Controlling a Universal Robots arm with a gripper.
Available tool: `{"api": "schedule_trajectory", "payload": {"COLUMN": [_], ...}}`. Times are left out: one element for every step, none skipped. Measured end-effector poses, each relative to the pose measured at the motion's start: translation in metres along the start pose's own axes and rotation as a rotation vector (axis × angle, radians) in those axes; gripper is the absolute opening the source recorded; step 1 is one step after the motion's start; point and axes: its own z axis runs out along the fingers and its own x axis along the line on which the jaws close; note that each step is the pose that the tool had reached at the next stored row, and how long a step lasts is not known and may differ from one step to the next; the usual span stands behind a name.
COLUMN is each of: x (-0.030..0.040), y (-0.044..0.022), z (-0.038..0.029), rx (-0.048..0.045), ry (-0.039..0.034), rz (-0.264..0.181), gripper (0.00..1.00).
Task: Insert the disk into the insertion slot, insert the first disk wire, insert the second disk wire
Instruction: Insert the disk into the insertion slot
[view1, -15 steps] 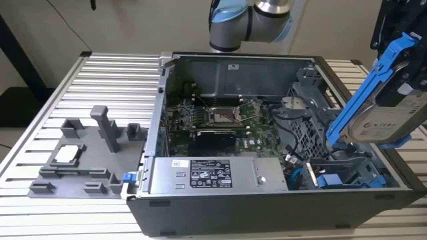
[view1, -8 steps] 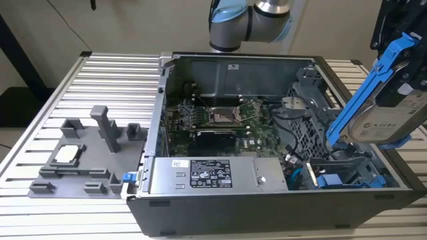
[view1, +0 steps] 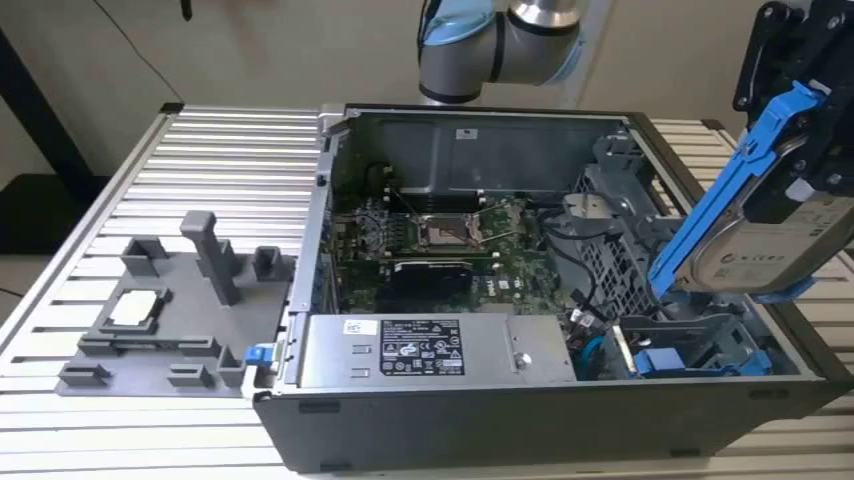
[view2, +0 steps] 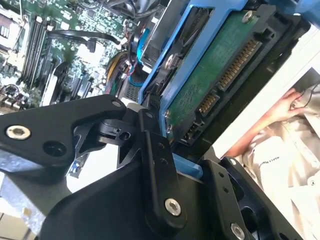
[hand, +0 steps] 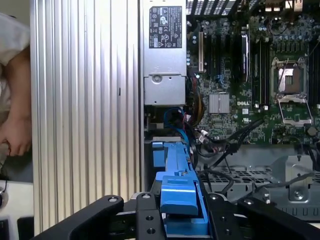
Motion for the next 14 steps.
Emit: {"api": "schedule_trajectory", "payload": {"x": [0.0, -0.0001, -0.0001, -0.0002, -0.0002, -0.0003, -0.0003, -0.0003, -0.0004, -0.0004, -0.0005, -0.0005, -0.0006, -0.0006], "y": [-0.0001, -0.0001, -0.0002, -0.0002, -0.0003, -0.0003, -0.0003, -0.0004, -0.0005, -0.0006, -0.0007, -0.0007, -0.0008, -0.0008], "z": [0.0015, 0.003, 0.0043, 0.0056, 0.007, 0.0084, 0.0099, 0.0113, 0.0128, 0.0144, 0.0161, 0.0178, 0.0196, 0.0214], "rx": [0.0, 0.0, 0.0, 0.0, 0.0003, 0.0009, 0.0018, 0.0031, 0.0042, 0.0048, 0.0052, 0.0055, 0.0057, 0.0057], "ry": [0.0002, 0.0001, 0.0002, 0.0001, 0.0003, 0.0001, 0.0001, 0.0001, 0.0002, 0.0002, 0.0001, 0.0, 0.0001, 0.0001], "rz": [0.0, 0.0, 0.0, 0.0, 0.0, 0.0, -0.001, -0.001, -0.001, -0.002, -0.002, -0.002, -0.002, -0.003], "gripper": [0.33, 0.33, 0.33, 0.33, 0.33, 0.33, 0.33, 0.33, 0.33, 0.33, 0.33, 0.33, 0.33, 0.33]}}
